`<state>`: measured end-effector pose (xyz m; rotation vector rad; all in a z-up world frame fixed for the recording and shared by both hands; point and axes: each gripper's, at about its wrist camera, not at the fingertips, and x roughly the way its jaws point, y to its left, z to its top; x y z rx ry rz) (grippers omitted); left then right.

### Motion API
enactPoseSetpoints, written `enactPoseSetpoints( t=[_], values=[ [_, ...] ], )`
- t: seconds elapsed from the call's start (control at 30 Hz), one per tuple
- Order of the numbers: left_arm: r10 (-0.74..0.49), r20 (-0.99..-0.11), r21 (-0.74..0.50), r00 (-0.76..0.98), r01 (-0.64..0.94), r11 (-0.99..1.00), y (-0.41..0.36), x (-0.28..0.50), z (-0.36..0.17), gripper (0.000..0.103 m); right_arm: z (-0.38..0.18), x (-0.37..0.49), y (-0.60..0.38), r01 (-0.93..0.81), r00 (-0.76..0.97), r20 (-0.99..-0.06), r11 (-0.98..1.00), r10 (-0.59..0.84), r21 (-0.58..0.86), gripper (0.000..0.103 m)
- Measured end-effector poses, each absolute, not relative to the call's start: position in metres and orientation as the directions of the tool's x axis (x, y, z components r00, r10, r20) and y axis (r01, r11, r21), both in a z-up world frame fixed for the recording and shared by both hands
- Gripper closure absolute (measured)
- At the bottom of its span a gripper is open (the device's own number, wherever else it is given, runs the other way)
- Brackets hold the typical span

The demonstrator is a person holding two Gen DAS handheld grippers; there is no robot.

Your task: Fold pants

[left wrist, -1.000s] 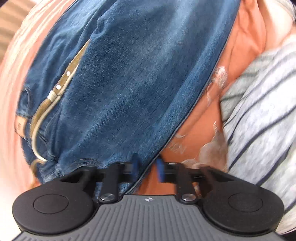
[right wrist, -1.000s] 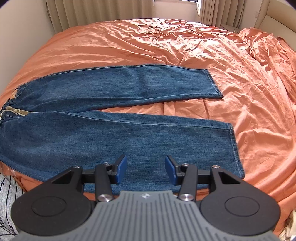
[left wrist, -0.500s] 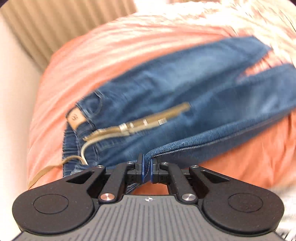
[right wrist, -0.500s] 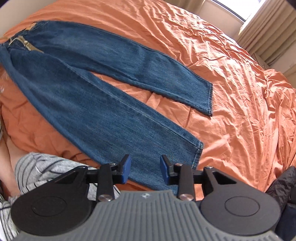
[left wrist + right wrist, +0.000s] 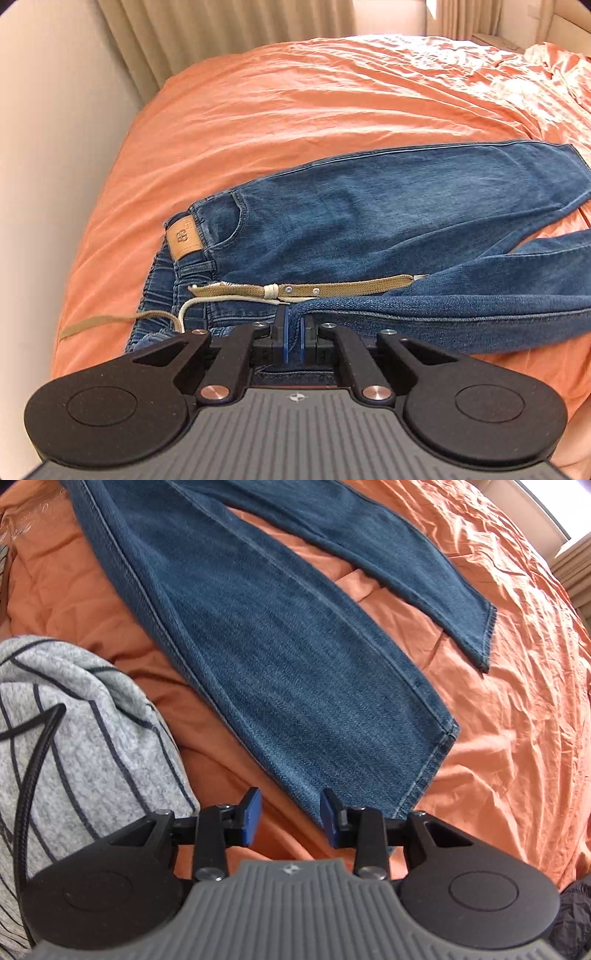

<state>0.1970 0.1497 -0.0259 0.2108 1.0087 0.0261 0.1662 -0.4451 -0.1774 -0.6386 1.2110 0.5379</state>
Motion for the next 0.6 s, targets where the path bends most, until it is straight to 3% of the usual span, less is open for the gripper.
enactPoseSetpoints(
  t=[0.1,0.17,0.3,0.6],
  values=[
    [0.144,-0.841,0.202,0.521,0.055,0.978,0.147,0.197,-0.027,0.098,-0.192,0.176,-0.445,-0.697,0.281,-0.959,0.697,0.047,-0.17,0.074],
    [0.156,-0.842,0.207,0.516,0.041,0.978,0.145,0.196,-0.027,0.098,-0.194,0.179,-0.446,-0.708,0.287,-0.955,0.688,0.07,-0.162,0.089],
    [0.168,-0.842,0.203,0.513,0.011,0.979,0.146,0.196,-0.029,0.098,-0.185,0.178,-0.445,-0.732,0.305,-0.948,0.659,0.093,-0.171,0.099],
    [0.192,-0.807,0.215,0.559,-0.026,0.976,0.148,0.202,-0.019,0.098,-0.103,0.206,-0.454,-0.656,0.478,-0.87,0.708,0.124,-0.26,0.103]
  ],
)
